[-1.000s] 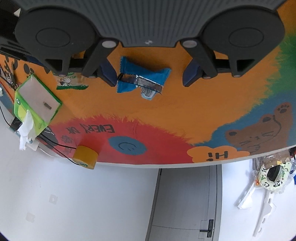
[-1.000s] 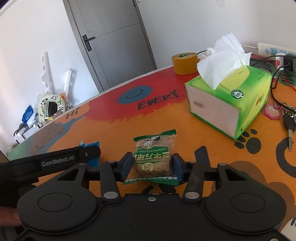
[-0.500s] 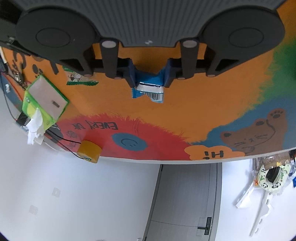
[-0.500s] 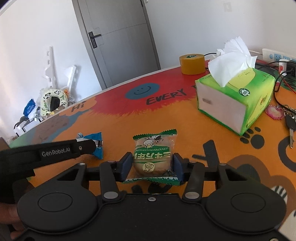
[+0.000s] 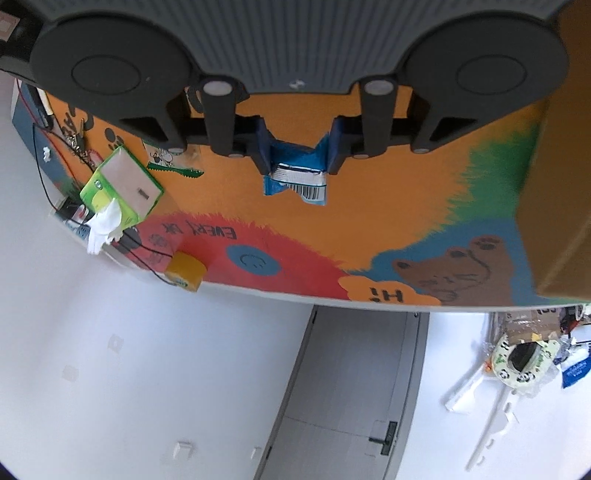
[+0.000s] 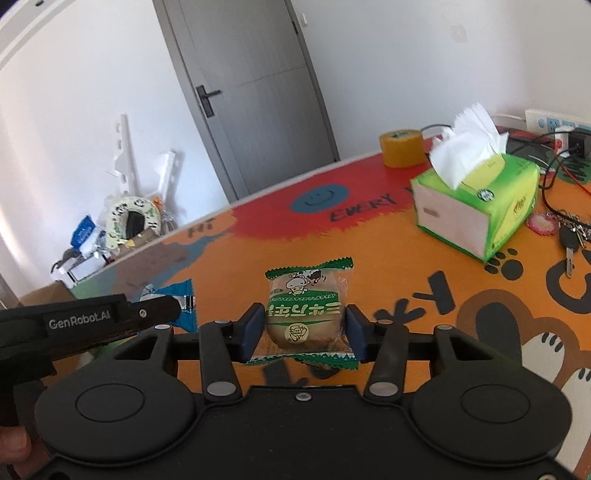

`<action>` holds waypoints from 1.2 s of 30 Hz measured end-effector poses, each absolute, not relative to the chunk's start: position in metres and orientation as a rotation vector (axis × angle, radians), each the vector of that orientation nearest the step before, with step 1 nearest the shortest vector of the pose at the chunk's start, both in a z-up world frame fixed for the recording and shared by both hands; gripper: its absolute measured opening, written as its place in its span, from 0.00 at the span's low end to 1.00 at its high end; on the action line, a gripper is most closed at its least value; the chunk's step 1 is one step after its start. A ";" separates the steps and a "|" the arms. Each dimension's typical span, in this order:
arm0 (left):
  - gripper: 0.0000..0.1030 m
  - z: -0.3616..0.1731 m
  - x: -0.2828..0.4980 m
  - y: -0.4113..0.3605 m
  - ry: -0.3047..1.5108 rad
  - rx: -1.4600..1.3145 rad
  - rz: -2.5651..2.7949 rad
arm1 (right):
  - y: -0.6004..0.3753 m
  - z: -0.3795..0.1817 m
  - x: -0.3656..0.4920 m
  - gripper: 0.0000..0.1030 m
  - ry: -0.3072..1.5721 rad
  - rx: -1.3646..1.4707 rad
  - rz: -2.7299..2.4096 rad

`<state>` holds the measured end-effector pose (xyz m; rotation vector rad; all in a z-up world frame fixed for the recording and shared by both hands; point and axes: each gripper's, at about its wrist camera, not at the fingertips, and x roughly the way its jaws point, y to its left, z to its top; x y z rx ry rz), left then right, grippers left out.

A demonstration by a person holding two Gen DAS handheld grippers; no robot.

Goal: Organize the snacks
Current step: 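Carry both held packets over the cardboard box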

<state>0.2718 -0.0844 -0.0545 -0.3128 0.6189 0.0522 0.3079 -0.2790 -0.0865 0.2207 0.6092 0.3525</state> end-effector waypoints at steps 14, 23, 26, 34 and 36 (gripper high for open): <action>0.30 -0.010 0.214 -0.055 0.519 -0.308 0.099 | -0.250 -0.048 0.271 0.47 0.524 0.218 0.463; 0.30 0.001 0.187 -0.032 0.484 -0.318 0.133 | -0.229 -0.036 0.257 0.47 0.503 0.213 0.518; 0.30 0.004 0.180 -0.024 0.475 -0.322 0.144 | -0.222 -0.033 0.253 0.47 0.500 0.206 0.533; 0.30 0.009 0.163 -0.001 0.456 -0.336 0.176 | -0.199 -0.025 0.243 0.47 0.490 0.184 0.578; 0.30 0.011 0.160 0.006 0.450 -0.345 0.187 | -0.192 -0.022 0.242 0.47 0.488 0.177 0.591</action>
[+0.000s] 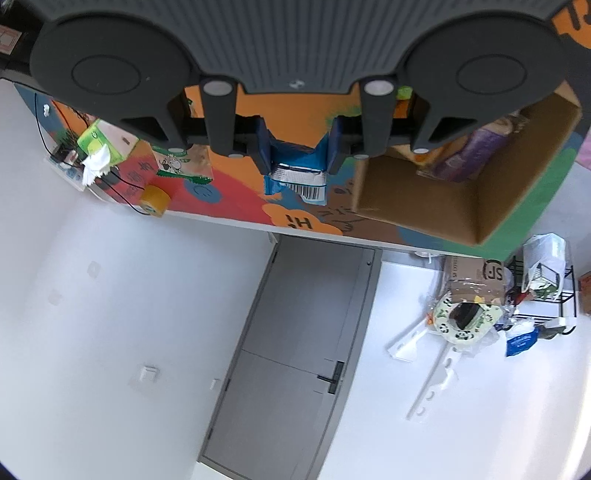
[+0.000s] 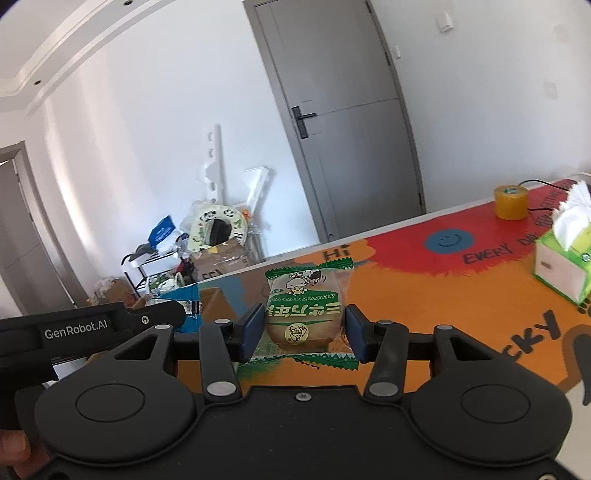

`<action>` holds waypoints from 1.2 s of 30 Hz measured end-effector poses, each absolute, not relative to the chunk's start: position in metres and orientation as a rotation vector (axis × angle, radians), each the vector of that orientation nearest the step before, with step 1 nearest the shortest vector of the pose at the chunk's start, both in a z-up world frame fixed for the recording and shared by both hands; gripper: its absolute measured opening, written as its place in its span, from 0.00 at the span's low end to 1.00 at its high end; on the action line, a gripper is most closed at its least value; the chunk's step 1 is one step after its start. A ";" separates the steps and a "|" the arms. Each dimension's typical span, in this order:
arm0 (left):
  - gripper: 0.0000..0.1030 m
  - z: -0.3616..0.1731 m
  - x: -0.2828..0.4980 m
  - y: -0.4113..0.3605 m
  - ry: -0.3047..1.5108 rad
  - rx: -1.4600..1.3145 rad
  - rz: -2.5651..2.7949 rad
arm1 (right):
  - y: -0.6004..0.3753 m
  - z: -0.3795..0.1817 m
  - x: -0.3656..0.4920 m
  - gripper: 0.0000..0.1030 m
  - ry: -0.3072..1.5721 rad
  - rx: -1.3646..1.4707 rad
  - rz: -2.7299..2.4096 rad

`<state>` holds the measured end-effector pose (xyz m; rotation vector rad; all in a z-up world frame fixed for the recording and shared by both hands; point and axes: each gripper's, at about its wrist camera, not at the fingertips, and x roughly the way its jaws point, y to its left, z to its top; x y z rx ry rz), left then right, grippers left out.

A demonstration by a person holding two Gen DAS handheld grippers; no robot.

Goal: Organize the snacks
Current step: 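Carry both held packets over the cardboard box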

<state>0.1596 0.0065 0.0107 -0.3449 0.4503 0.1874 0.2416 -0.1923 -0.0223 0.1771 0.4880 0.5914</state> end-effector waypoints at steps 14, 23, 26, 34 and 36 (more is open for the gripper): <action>0.30 0.017 0.137 0.063 0.429 -0.372 0.267 | -0.136 -0.012 0.234 0.47 0.485 0.137 0.692; 0.30 0.011 0.136 0.096 0.427 -0.409 0.291 | -0.104 -0.006 0.235 0.47 0.491 0.102 0.718; 0.30 0.009 0.139 0.104 0.428 -0.411 0.288 | -0.092 -0.005 0.238 0.47 0.495 0.093 0.715; 0.30 0.003 0.146 0.124 0.431 -0.417 0.302 | -0.065 -0.005 0.240 0.47 0.504 0.070 0.722; 0.30 0.002 0.147 0.129 0.429 -0.424 0.301 | -0.060 -0.005 0.240 0.47 0.505 0.066 0.728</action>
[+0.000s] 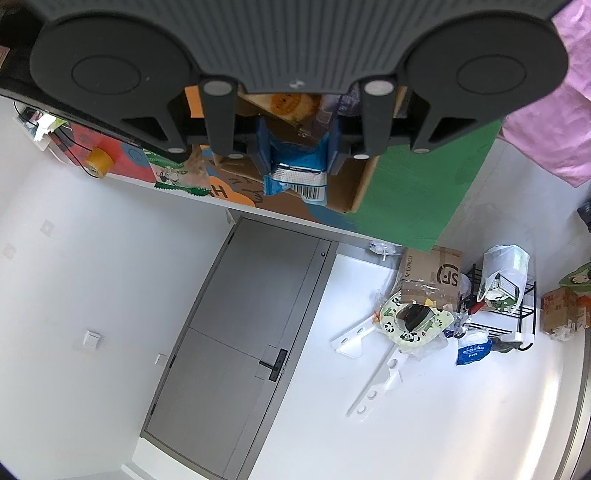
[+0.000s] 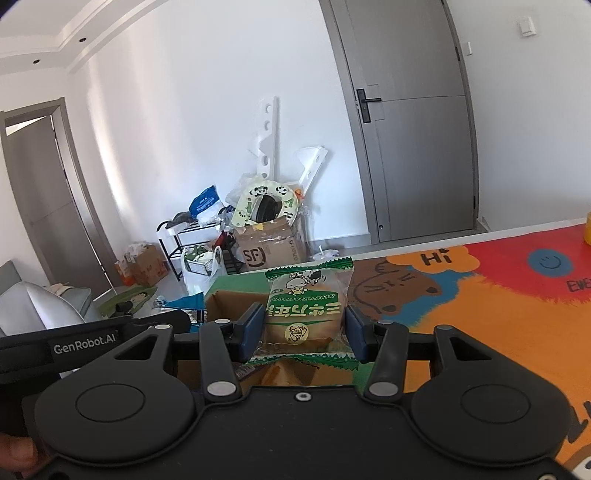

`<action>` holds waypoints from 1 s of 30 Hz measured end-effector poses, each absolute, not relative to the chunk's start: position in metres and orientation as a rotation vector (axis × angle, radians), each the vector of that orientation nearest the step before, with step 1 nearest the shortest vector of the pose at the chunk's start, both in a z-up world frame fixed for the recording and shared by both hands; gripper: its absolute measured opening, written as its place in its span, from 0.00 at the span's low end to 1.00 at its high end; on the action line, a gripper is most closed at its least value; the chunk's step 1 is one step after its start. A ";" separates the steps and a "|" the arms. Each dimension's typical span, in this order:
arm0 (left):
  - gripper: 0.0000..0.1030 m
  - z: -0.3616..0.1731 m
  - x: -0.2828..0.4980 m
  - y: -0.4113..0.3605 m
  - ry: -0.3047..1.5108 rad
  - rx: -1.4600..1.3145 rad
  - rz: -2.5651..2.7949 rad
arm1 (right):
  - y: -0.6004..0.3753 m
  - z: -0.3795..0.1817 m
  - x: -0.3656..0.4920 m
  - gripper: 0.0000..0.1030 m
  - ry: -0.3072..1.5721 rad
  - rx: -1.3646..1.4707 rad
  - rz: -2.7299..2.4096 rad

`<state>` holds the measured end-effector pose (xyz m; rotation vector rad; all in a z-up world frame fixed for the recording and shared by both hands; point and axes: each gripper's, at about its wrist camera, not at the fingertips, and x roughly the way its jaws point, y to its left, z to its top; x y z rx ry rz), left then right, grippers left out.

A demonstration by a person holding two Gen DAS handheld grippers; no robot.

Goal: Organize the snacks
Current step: 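Carry both held packets over the cardboard box, then open both grippers to release the packets into the box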

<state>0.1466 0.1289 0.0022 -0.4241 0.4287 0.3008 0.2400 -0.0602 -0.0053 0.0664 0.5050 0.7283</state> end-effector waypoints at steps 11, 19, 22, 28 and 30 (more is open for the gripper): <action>0.30 0.000 0.143 0.145 0.413 -0.459 0.326 | -0.037 -0.012 0.253 0.47 0.556 0.074 0.768; 0.30 -0.006 0.157 0.150 0.431 -0.460 0.329 | -0.030 -0.020 0.262 0.64 0.592 0.075 0.758; 0.30 -0.009 0.161 0.149 0.441 -0.458 0.336 | -0.038 -0.019 0.265 0.64 0.589 0.092 0.735; 0.33 -0.011 0.171 0.144 0.470 -0.448 0.365 | -0.055 -0.022 0.267 0.65 0.597 0.117 0.700; 0.34 -0.010 0.172 0.145 0.472 -0.446 0.374 | -0.059 -0.023 0.267 0.65 0.602 0.121 0.695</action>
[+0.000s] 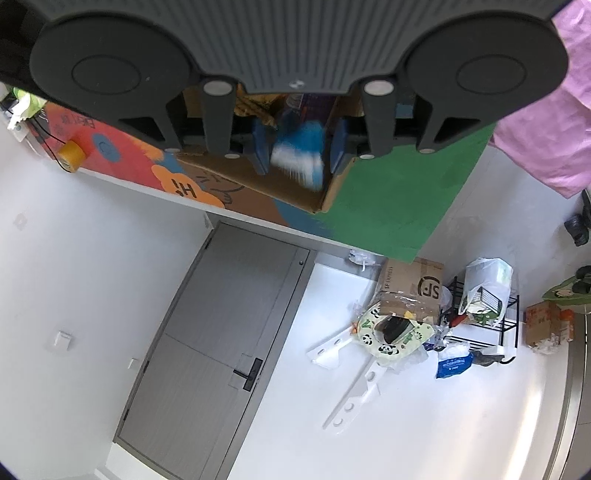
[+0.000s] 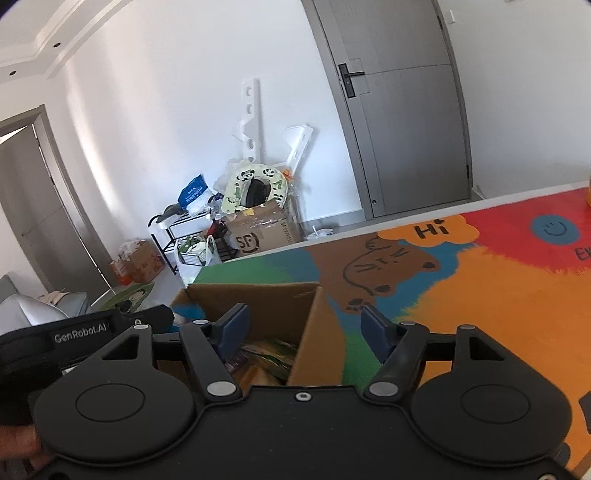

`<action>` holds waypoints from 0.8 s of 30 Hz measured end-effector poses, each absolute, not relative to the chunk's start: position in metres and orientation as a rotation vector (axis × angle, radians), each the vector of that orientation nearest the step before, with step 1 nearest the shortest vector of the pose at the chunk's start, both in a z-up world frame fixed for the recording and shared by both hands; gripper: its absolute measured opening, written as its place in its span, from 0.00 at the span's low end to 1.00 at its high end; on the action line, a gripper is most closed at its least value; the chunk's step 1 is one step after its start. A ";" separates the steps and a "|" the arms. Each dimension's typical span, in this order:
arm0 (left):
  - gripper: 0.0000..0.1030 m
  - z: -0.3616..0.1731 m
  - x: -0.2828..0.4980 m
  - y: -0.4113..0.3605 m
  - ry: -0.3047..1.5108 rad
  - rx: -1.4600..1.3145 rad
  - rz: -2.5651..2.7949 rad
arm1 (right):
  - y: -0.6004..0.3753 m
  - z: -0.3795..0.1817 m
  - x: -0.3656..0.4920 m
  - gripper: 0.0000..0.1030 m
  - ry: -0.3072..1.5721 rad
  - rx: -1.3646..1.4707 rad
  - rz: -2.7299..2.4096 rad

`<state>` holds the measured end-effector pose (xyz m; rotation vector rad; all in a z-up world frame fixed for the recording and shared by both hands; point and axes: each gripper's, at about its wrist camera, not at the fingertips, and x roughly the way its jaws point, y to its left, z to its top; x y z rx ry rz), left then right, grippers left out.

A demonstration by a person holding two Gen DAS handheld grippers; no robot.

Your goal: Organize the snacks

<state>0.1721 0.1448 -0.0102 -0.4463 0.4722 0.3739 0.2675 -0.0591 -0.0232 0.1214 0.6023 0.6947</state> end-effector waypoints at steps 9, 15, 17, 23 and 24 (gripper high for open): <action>0.45 -0.007 0.167 0.138 0.483 -0.443 0.394 | -0.082 -0.025 0.264 0.69 0.600 0.149 0.668; 0.53 -0.003 0.158 0.126 0.483 -0.430 0.387 | -0.099 -0.028 0.260 0.70 0.613 0.168 0.660; 0.54 -0.002 0.156 0.121 0.486 -0.428 0.389 | -0.104 -0.027 0.258 0.71 0.613 0.171 0.659; 0.66 0.008 0.146 0.109 0.476 -0.410 0.402 | -0.124 -0.023 0.249 0.76 0.605 0.193 0.664; 0.68 0.010 0.143 0.107 0.474 -0.407 0.405 | -0.128 -0.023 0.247 0.77 0.602 0.196 0.666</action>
